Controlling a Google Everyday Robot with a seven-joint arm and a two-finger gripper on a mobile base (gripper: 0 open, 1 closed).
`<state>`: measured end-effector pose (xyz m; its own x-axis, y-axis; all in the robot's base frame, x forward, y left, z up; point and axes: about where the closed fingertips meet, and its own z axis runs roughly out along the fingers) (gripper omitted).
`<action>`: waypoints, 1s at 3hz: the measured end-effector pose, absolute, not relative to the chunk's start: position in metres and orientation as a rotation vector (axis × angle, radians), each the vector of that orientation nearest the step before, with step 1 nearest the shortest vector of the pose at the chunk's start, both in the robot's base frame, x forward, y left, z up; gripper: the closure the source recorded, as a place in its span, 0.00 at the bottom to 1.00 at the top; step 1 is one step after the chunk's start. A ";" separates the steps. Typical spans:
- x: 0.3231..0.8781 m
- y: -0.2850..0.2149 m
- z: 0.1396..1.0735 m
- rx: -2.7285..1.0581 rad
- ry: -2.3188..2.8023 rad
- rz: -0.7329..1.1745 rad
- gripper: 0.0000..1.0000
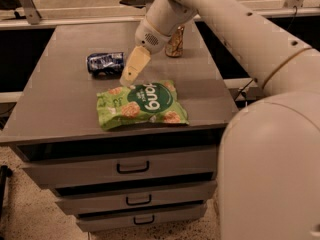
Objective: Knock pepsi can over
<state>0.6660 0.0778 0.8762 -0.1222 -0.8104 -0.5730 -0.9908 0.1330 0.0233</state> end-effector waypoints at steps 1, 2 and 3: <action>0.648 0.054 0.880 -1.612 1.952 0.650 0.00; 0.630 0.026 0.883 -1.417 1.851 0.750 0.00; 0.621 0.002 0.902 -1.247 1.699 0.769 0.00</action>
Offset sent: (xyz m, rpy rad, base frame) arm -0.0410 -0.2001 0.0277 0.6458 -0.2075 -0.4117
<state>0.6214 0.0017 0.9021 -0.1219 -0.4151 -0.9016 -0.9513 0.3080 -0.0132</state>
